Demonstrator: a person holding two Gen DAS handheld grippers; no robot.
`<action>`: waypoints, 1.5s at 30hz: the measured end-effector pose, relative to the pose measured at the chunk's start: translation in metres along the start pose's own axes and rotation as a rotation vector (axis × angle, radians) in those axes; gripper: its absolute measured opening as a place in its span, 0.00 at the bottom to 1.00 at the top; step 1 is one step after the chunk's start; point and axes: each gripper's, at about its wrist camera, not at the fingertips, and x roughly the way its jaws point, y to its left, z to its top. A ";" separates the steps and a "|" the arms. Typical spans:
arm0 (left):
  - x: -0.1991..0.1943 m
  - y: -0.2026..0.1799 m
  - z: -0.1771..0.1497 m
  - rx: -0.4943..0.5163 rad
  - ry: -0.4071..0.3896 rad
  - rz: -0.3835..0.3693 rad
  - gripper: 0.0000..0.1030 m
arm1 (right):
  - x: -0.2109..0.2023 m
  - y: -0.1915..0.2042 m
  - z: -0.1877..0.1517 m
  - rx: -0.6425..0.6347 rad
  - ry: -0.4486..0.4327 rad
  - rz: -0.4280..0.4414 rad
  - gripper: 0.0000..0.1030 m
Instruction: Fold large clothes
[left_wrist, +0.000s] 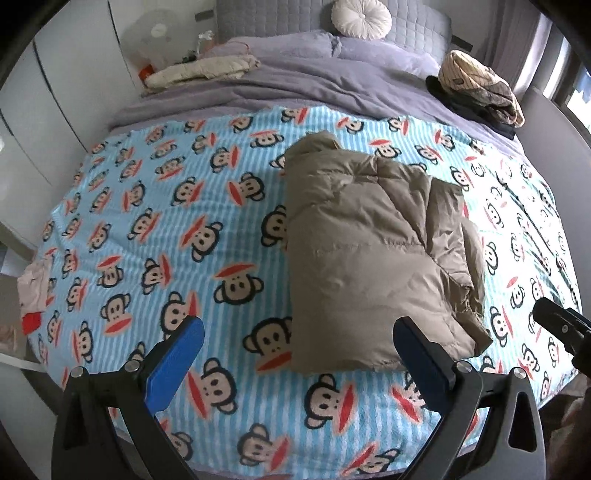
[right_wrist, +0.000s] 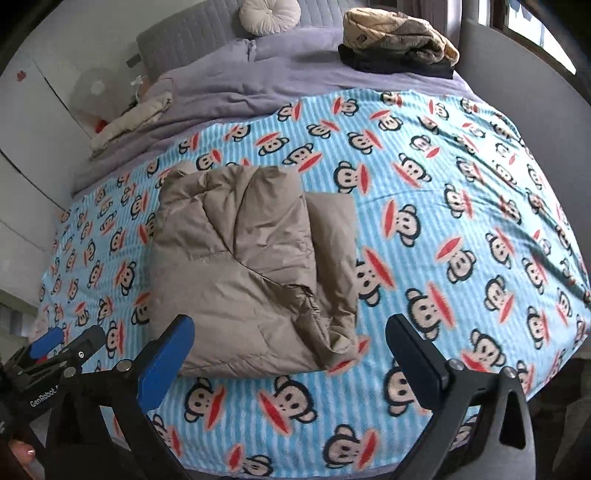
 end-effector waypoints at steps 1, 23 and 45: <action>-0.004 0.000 0.000 -0.001 -0.006 0.001 1.00 | -0.005 -0.001 0.000 -0.003 0.004 -0.008 1.00; -0.060 -0.014 -0.007 0.008 -0.093 0.043 1.00 | -0.045 0.004 0.005 -0.062 -0.069 -0.056 1.00; -0.060 -0.015 -0.008 0.003 -0.090 0.050 0.99 | -0.047 0.005 0.004 -0.059 -0.073 -0.061 1.00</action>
